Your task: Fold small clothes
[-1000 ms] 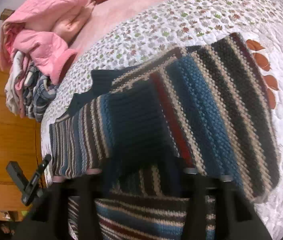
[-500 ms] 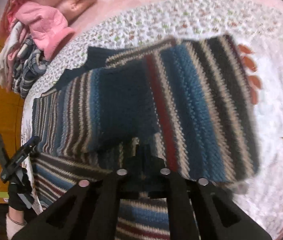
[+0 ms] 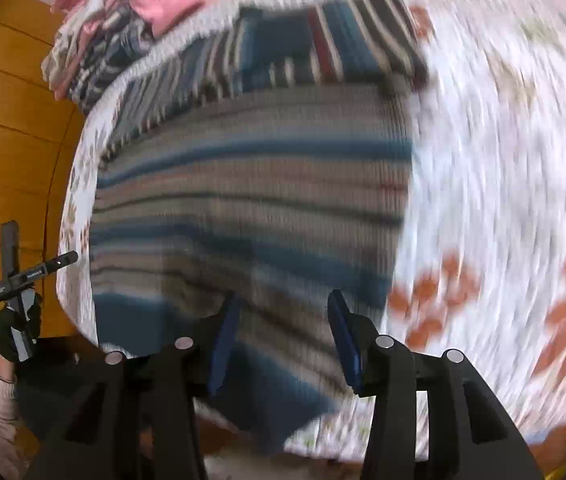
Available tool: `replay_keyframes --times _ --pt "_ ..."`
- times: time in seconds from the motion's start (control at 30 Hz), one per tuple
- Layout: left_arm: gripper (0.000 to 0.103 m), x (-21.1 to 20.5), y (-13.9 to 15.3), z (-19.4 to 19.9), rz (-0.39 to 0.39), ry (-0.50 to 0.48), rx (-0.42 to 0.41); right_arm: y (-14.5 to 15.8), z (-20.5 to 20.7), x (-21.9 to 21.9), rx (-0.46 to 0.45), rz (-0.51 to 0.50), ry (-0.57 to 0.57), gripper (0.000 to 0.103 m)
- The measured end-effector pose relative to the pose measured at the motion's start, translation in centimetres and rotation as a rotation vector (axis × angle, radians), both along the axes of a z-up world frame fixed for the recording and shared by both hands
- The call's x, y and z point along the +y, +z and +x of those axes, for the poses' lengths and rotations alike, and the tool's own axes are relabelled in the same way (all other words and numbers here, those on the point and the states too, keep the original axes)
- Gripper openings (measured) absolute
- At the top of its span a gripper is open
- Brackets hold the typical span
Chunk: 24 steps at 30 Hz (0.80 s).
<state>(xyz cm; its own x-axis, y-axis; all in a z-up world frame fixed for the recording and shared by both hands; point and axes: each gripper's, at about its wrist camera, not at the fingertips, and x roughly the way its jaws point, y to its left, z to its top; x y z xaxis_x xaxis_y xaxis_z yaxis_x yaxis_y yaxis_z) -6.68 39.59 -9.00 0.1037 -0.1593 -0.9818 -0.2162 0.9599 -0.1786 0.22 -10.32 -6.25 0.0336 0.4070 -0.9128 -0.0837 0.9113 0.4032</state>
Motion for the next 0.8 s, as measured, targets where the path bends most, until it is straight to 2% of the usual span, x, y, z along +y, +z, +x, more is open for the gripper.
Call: replay_keyframes --times 0.13,0.23,0.43,0.67,0.8 --pt "0.073 -0.7 -1.2 -3.0 -0.035 0.047 0.038 -1.9 -4.6 -1.0 0.045 0.025 -0.045 0.048" --pt "0.073 -1.4 -2.3 -4.3 -0.106 0.085 0.049 -2.7 -6.8 -1.6 0.063 0.063 -0.089 0.048" --pt "0.073 -3.0 -4.3 -5.2 -0.047 0.063 0.101 -5.2 -9.9 -2.1 0.119 0.081 -0.137 0.050" --pt "0.076 -4.6 -5.4 -5.1 -0.015 0.045 0.106 -6.3 -10.7 -0.1 0.109 0.093 -0.091 0.050" --pt "0.075 -5.3 -5.8 -5.3 -0.026 0.059 0.094 -6.7 -10.6 0.9 0.103 0.079 -0.079 0.042"
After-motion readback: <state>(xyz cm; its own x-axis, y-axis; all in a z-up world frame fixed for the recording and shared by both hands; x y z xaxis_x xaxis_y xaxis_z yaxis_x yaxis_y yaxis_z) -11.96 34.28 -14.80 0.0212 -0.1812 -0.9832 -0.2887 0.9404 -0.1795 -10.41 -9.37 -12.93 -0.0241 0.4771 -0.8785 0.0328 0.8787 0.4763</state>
